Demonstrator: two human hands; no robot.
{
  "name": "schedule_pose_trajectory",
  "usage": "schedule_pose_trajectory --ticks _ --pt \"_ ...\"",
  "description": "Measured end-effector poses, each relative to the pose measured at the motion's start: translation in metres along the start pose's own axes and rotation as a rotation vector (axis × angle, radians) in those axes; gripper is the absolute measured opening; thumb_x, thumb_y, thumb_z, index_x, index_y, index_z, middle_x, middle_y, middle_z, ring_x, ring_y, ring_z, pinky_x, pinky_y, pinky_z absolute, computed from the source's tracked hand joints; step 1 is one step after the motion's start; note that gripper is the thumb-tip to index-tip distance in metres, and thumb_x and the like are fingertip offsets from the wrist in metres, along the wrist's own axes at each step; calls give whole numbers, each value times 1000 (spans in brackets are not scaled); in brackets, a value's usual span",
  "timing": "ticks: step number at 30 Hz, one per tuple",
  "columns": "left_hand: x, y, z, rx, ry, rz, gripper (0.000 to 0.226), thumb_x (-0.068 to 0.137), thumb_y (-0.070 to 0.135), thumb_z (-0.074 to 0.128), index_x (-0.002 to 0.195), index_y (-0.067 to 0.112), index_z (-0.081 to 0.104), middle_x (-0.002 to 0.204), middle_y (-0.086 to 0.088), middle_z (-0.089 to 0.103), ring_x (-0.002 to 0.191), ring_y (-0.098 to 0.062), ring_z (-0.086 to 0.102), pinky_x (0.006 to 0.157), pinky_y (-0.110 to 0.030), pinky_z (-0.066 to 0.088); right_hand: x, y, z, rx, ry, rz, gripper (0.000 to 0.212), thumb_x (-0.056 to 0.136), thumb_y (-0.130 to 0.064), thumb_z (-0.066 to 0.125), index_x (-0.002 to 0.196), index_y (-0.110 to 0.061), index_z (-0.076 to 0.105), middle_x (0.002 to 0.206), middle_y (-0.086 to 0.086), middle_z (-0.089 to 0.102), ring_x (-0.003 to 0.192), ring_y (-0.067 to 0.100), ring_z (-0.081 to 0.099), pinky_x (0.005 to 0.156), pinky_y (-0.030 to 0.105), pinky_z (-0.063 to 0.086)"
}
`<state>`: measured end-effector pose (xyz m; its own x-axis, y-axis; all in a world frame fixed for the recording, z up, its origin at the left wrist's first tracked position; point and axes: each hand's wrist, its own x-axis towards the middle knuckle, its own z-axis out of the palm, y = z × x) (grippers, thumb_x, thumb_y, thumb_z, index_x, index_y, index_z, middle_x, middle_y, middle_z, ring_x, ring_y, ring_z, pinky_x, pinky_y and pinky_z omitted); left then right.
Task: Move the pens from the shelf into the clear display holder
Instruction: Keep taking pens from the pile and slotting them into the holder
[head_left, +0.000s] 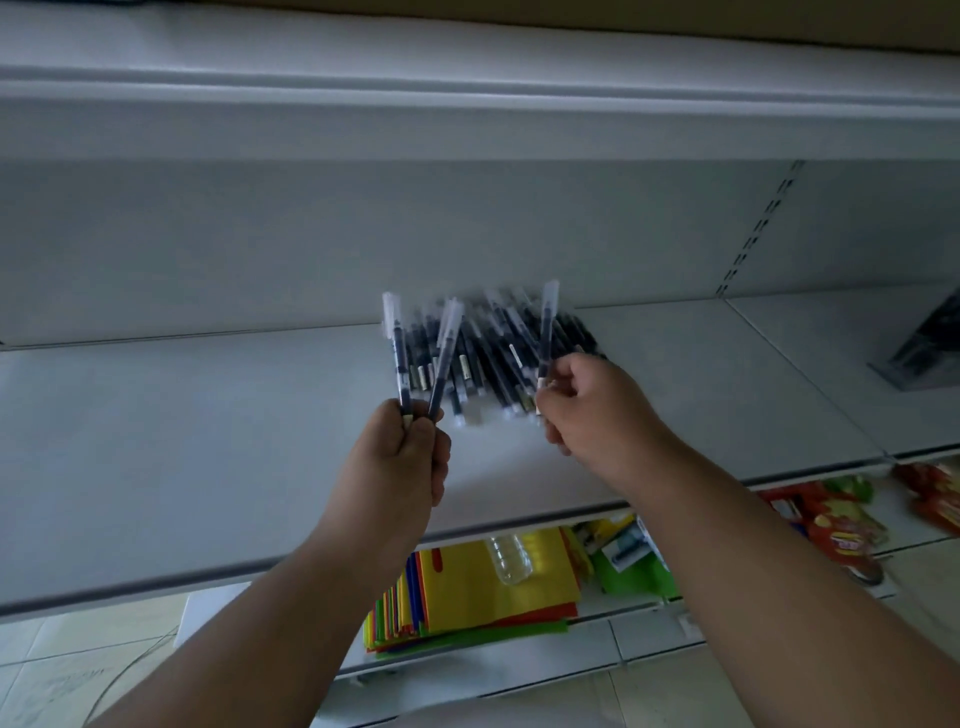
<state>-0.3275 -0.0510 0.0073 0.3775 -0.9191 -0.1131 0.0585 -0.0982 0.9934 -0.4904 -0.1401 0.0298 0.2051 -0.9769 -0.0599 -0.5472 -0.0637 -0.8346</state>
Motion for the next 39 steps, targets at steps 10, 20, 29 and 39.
schedule_pose_trajectory --ticks 10,20,29,39 --pt "-33 -8 136 130 -228 19 19 101 19 45 94 21 63 65 3 47 54 -14 40 51 -27 31 -77 47 -132 238 361 -87 15 99 -21 55 92 -8 57 69 11 65 55 8 61 53 28 51" --pt "-118 -19 377 200 -449 125 27 100 32 47 74 24 52 56 8 45 50 -14 40 54 -32 35 -160 169 -348 47 641 -120 15 94 -20 61 93 -33 53 75 -7 69 68 9 69 68 41 55" --pt "-142 -15 519 161 -557 100 31 98 35 47 89 6 49 69 -5 40 58 -18 35 60 -40 33 -163 240 -467 -1 670 -80 13 101 -29 49 90 -24 55 68 -3 69 60 3 64 62 25 52" --pt "-95 -18 633 136 -573 95 29 99 37 46 72 24 48 61 5 38 55 -15 33 58 -39 31 -95 299 -549 -90 686 -19 8 92 -25 65 89 -27 58 74 -7 70 73 9 68 77 47 57"
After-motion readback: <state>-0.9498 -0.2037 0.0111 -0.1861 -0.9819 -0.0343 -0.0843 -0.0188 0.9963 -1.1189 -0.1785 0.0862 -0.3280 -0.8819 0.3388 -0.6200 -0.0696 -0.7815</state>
